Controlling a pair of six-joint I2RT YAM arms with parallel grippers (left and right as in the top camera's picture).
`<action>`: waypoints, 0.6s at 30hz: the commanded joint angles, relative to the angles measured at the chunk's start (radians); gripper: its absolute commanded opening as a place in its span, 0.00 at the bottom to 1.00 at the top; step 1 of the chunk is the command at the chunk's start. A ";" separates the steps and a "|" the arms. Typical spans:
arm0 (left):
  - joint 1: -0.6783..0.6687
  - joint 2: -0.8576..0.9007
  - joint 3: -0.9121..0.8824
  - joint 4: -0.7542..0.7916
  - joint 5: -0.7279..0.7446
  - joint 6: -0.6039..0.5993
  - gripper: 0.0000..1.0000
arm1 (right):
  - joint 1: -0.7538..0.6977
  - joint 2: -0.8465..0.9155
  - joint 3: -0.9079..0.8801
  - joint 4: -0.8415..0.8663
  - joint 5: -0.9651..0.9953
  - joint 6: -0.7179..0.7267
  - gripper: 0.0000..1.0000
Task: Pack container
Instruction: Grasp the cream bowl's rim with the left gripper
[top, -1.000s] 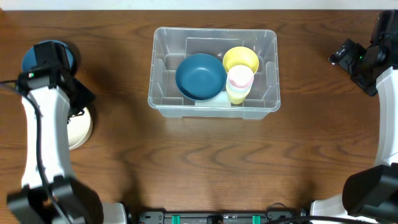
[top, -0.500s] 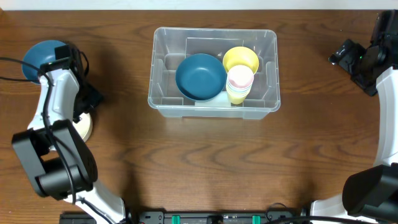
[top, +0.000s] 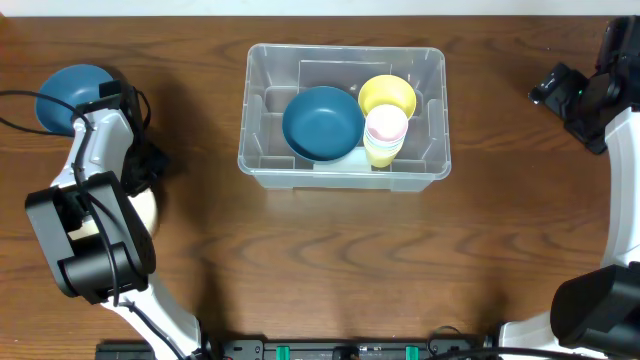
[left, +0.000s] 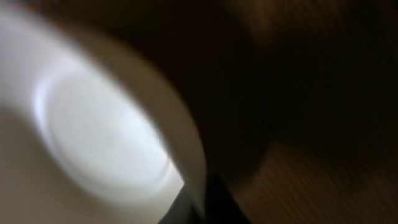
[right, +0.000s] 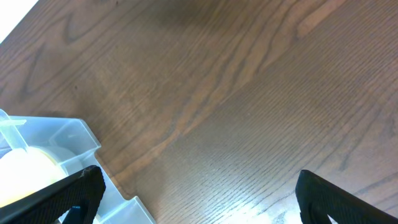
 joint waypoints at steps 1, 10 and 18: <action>0.004 0.002 -0.009 -0.008 0.065 0.000 0.06 | 0.002 0.003 0.010 -0.002 0.003 0.008 0.99; 0.003 -0.068 0.022 -0.015 0.204 0.063 0.06 | 0.002 0.003 0.010 -0.001 0.003 0.008 0.99; -0.023 -0.253 0.071 -0.001 0.339 0.175 0.06 | 0.002 0.003 0.010 -0.001 0.003 0.008 0.99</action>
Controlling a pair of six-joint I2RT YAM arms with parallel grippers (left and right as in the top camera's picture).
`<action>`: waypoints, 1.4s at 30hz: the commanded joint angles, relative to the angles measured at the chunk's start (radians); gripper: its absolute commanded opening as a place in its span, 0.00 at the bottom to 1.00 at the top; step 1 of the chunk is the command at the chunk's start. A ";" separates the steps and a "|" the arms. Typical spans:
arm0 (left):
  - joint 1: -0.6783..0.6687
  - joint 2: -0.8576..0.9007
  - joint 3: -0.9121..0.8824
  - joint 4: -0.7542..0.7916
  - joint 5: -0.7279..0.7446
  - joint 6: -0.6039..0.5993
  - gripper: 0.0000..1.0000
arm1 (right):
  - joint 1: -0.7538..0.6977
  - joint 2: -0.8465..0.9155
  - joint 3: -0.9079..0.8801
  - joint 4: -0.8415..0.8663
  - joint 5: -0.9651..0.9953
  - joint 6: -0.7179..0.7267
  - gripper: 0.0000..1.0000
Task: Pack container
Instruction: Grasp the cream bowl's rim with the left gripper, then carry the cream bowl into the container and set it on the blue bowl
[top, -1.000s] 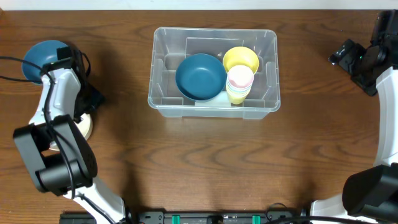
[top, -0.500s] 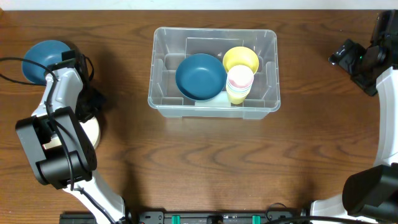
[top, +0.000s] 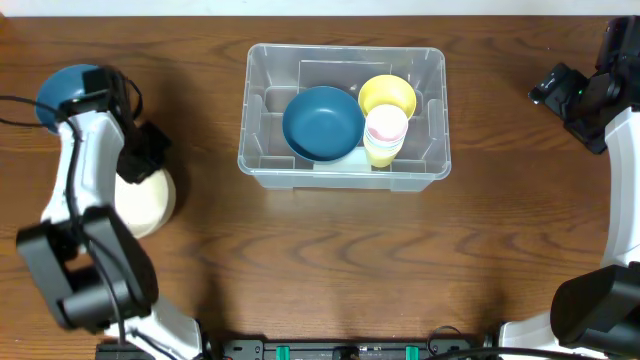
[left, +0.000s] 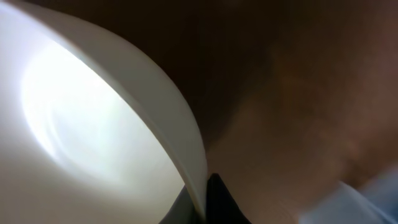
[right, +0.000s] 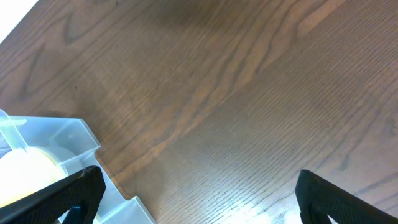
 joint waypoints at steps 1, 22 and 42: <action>-0.031 -0.121 0.050 0.010 0.066 0.082 0.06 | 0.002 0.003 0.010 -0.002 0.003 0.008 0.99; -0.773 -0.421 0.047 0.266 0.065 0.641 0.06 | 0.002 0.003 0.010 -0.001 0.003 0.008 0.99; -0.852 -0.131 0.040 0.187 -0.042 1.152 0.06 | 0.002 0.003 0.010 -0.002 0.003 0.008 0.99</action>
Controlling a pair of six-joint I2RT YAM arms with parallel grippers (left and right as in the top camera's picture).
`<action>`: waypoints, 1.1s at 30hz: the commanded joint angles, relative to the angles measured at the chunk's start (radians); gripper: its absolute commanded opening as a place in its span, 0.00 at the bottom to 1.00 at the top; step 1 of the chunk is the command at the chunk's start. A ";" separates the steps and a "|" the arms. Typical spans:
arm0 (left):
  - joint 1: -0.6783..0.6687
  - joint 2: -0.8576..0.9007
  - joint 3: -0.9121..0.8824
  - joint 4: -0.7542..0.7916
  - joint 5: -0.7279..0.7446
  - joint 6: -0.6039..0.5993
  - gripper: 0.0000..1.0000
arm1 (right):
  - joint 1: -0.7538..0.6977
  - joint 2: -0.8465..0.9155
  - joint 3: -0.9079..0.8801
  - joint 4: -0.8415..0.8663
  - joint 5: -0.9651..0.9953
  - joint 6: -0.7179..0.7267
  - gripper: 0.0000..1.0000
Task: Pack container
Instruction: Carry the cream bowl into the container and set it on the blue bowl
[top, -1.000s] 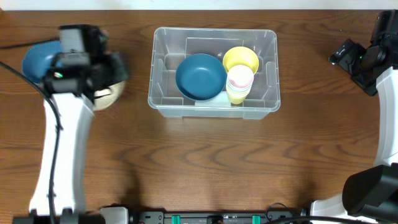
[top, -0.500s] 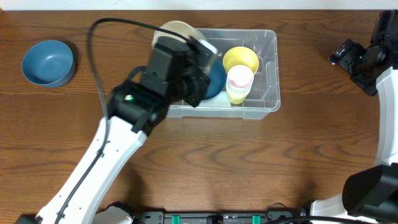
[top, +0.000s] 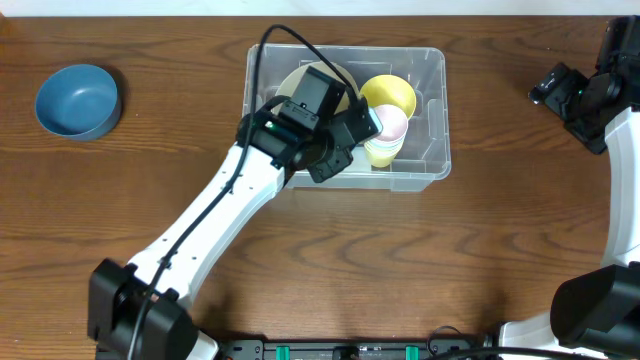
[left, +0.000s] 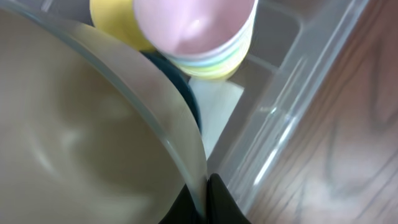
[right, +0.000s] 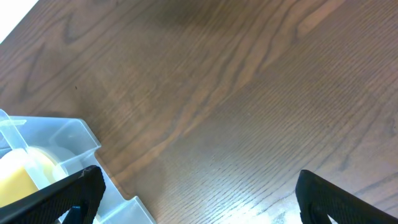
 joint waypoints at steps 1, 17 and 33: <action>-0.001 0.024 0.010 -0.001 -0.097 0.105 0.06 | 0.002 0.003 0.010 -0.001 0.003 0.008 0.99; -0.001 0.082 0.009 0.003 -0.154 0.279 0.06 | 0.000 0.003 0.010 -0.001 0.003 0.008 0.99; 0.000 0.082 0.009 0.051 -0.162 0.278 0.70 | 0.002 0.003 0.010 -0.001 0.003 0.008 0.99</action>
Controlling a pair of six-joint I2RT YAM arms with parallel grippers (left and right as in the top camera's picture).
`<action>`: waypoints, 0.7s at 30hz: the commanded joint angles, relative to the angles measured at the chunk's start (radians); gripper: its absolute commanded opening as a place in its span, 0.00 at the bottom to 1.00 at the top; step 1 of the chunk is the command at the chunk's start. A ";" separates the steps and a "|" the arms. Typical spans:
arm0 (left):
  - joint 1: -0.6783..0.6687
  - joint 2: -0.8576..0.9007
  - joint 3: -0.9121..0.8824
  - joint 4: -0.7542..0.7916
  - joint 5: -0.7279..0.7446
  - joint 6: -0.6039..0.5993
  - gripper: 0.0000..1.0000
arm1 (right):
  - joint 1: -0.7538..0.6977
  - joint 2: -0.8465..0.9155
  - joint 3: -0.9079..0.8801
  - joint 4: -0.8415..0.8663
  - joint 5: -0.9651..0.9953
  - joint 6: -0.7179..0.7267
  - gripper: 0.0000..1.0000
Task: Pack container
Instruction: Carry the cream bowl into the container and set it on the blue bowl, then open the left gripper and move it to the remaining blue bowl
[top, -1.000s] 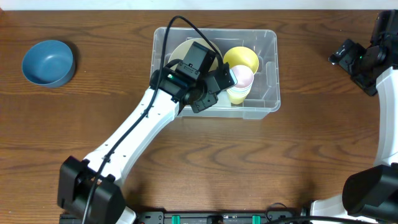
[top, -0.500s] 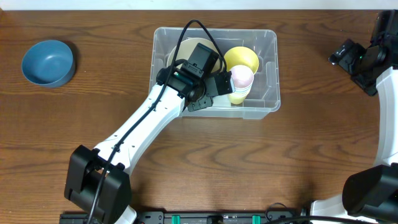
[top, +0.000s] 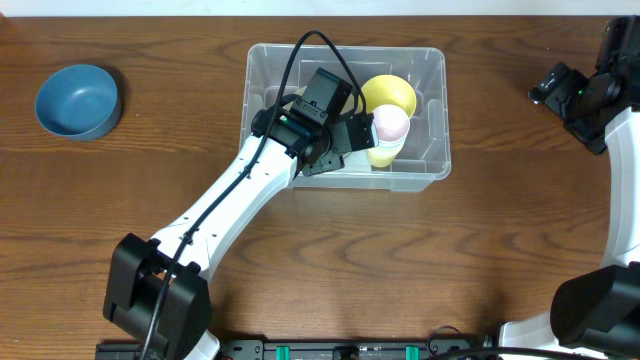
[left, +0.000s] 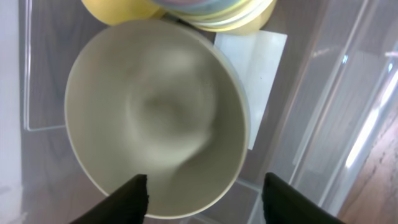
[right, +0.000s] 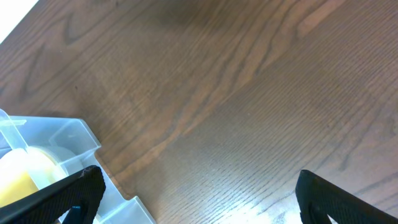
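A cream bowl (left: 155, 112) lies open side up inside the clear container (top: 430, 120). My left gripper (left: 208, 199) hangs open just above it, one finger on each side of the bowl's near rim and touching nothing. In the overhead view the left arm (top: 320, 120) covers this bowl and whatever lies under it. Beside it are a yellow cup (top: 388, 95) and a stack of cups topped by a pink one (top: 390, 125). My right gripper (right: 202, 199) is open over bare wood to the right of the container.
A small blue bowl (top: 77, 100) sits on the table at the far left. A white label (left: 252, 68) lies on the container floor. The container's corner (right: 62, 140) shows in the right wrist view. The left arm stretches diagonally from the front left.
My left gripper was shut on the cream bowl's rim over the container. It is now open, and the bowl rests in the container. The right arm has not moved.
My left gripper was shut on the cream bowl's rim at the table's left side, next to the small blue bowl. Later it held the bowl over the container, above the dark blue bowl there. Now the cream bowl lies released in the container.
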 joint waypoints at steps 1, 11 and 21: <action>0.001 0.003 0.009 0.034 -0.028 0.006 0.72 | 0.002 0.003 0.010 -0.002 0.003 0.008 0.99; 0.017 -0.046 0.013 0.308 -0.455 -0.303 0.93 | 0.002 0.003 0.010 -0.002 0.003 0.008 0.99; 0.375 -0.196 0.013 0.266 -0.448 -1.013 0.98 | 0.002 0.003 0.010 -0.002 0.003 0.008 0.99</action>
